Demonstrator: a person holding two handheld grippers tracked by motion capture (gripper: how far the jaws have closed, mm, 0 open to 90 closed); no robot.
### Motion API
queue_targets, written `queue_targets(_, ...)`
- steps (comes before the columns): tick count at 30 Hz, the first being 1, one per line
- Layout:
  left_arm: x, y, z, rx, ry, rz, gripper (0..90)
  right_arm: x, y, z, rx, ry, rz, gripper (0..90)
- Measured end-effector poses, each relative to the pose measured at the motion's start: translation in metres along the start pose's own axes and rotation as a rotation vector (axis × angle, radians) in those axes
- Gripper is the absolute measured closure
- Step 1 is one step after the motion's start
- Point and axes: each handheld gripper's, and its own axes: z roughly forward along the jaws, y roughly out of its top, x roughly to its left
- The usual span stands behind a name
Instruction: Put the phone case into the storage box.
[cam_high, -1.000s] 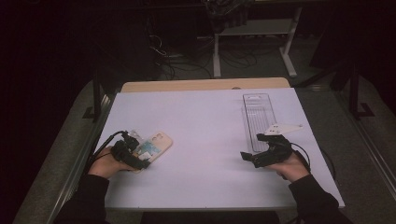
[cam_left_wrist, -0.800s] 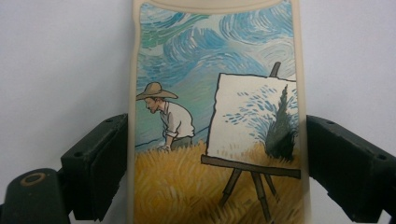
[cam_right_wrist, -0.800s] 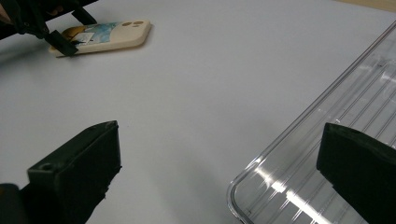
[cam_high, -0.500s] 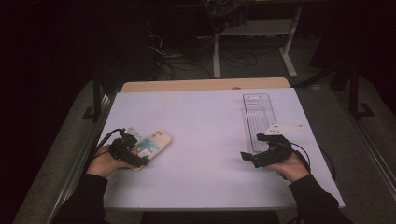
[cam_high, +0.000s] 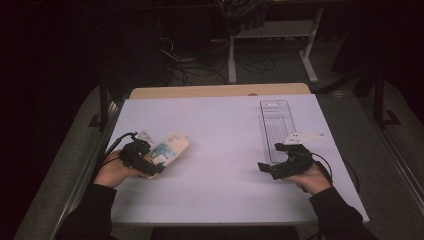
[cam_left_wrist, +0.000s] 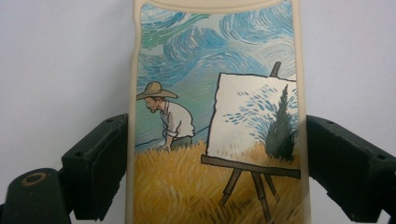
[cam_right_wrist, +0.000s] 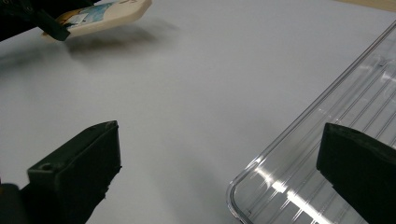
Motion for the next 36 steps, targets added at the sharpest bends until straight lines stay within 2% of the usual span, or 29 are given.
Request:
queue_targets(2, -0.002, 0.004, -0.001, -0.007, -0.005, -0.001, 11.1, 0.0, 0.0, 0.0, 0.0, 0.0, 0.002, 0.0)
queue_targets(5, -0.001, 0.009, -0.001, -0.005, -0.014, 0.03, 11.1, 0.0, 0.0, 0.0, 0.0, -0.001, 0.002, 0.0)
queue_targets(6, -0.003, 0.011, 0.0, -0.009, -0.019, 0.018, 11.1, 0.0, 0.0, 0.0, 0.0, 0.0, 0.002, 0.0)
queue_targets(10, -0.003, 0.02, -0.002, -0.007, -0.035, 0.05, 11.1, 0.0, 0.0, 0.0, 0.002, 0.001, 0.003, 0.0)
queue_targets(11, -0.005, 0.022, -0.001, -0.022, -0.042, 0.037, 11.1, 0.0, 0.0, 0.0, 0.002, 0.0, 0.002, 0.0)
queue_targets(13, -0.005, 0.027, -0.003, -0.015, -0.048, 0.063, 11.1, 0.0, 0.0, 0.0, 0.002, 0.001, 0.005, 0.0)
queue_targets(17, -0.007, 0.037, -0.006, -0.028, -0.06, 0.077, 11.1, 0.0, 0.0, 0.0, 0.002, 0.001, 0.002, 0.0)
queue_targets(22, -0.012, 0.049, -0.006, -0.049, -0.103, 0.091, 11.1, 0.0, 0.001, 0.0, 0.006, 0.003, 0.003, 0.0)
queue_targets(24, -0.014, 0.055, -0.007, -0.035, -0.108, 0.119, 11.1, 0.0, 0.002, 0.001, 0.011, 0.004, 0.005, 0.0)
queue_targets(27, -0.018, 0.063, -0.005, -0.033, -0.119, 0.138, 11.1, -0.001, 0.003, 0.001, 0.016, 0.003, 0.006, 0.0)
queue_targets(29, -0.02, 0.068, -0.004, -0.024, -0.124, 0.17, 11.1, -0.002, 0.003, 0.001, 0.017, 0.003, 0.005, 0.0)
queue_targets(36, -0.028, 0.084, 0.001, -0.014, -0.148, 0.207, 11.1, -0.004, 0.009, -0.002, 0.019, 0.003, -0.003, 0.0)
